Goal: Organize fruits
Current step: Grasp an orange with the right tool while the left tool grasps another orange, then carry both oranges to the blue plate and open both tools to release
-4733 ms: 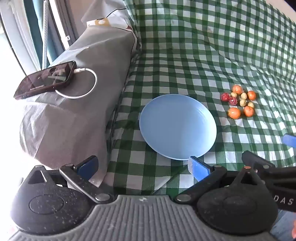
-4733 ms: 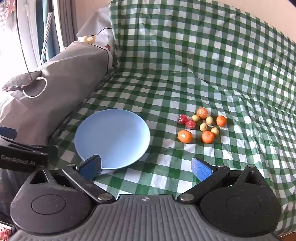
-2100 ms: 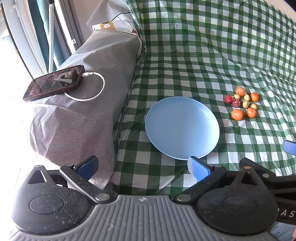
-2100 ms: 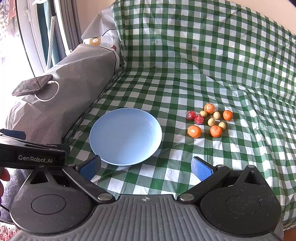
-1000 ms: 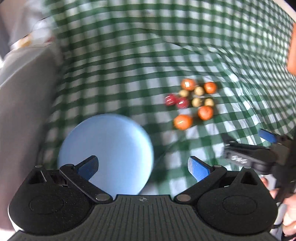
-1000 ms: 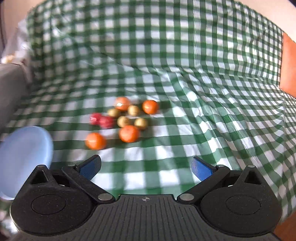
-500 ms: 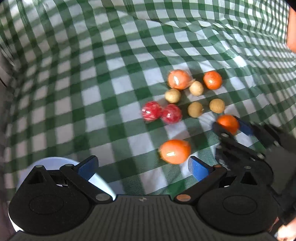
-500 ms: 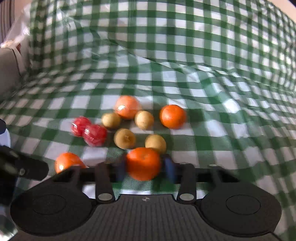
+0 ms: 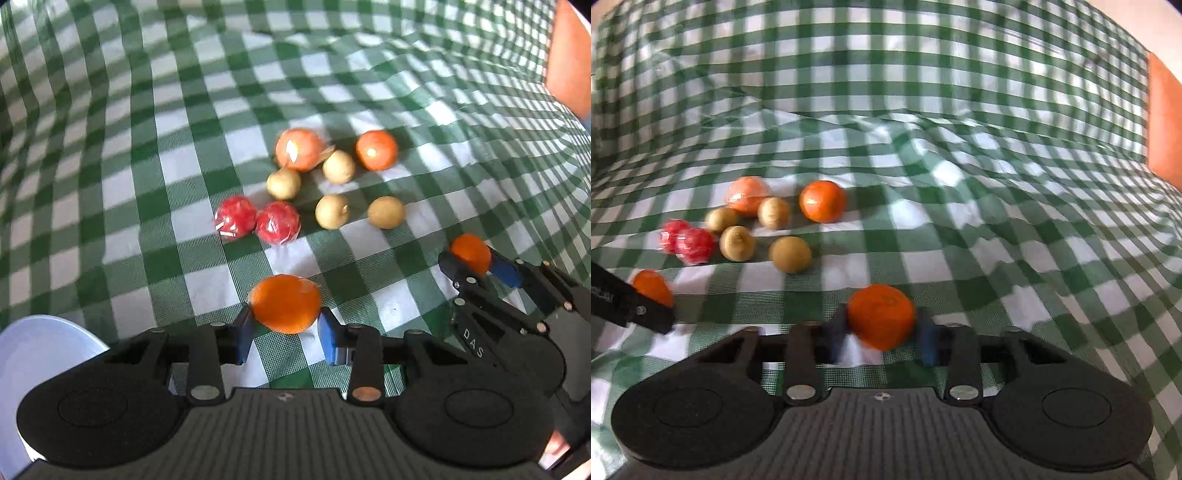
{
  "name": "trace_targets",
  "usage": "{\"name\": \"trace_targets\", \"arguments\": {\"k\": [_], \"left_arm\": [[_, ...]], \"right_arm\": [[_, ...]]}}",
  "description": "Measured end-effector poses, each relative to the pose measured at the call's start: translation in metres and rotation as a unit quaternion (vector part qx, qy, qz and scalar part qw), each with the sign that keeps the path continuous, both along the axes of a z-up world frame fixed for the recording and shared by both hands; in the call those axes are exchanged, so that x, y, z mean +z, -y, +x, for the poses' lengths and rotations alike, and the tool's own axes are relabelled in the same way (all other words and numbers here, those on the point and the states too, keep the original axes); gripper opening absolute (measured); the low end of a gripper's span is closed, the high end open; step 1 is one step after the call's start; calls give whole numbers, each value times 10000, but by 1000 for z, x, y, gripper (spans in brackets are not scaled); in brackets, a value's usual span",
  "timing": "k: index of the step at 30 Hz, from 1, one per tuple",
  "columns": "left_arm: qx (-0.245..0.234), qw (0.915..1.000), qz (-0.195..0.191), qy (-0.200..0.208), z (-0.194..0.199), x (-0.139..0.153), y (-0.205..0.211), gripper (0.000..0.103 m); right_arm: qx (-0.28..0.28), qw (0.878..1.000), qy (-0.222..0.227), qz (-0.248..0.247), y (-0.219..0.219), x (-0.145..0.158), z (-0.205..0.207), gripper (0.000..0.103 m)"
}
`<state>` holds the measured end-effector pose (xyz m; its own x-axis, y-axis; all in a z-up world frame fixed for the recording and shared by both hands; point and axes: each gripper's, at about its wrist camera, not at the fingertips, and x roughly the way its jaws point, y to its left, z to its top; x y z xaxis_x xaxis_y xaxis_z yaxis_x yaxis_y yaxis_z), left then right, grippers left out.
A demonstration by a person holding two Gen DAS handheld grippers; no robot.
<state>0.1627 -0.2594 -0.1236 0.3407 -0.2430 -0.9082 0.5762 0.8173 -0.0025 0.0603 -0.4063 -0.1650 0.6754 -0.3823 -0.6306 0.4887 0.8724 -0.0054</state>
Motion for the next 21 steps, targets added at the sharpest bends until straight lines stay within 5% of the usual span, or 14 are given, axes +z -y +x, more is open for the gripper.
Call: {"name": "trace_targets", "arguments": {"k": [14, 21], "left_arm": [[873, 9940, -269, 608, -119, 143, -108, 41], [1491, 9862, -183, 699, -173, 170, -177, 41]], "right_arm": [[837, 9943, 331, 578, -63, 104, -95, 37], [1581, 9826, 509, 832, -136, 146, -132, 37]]}}
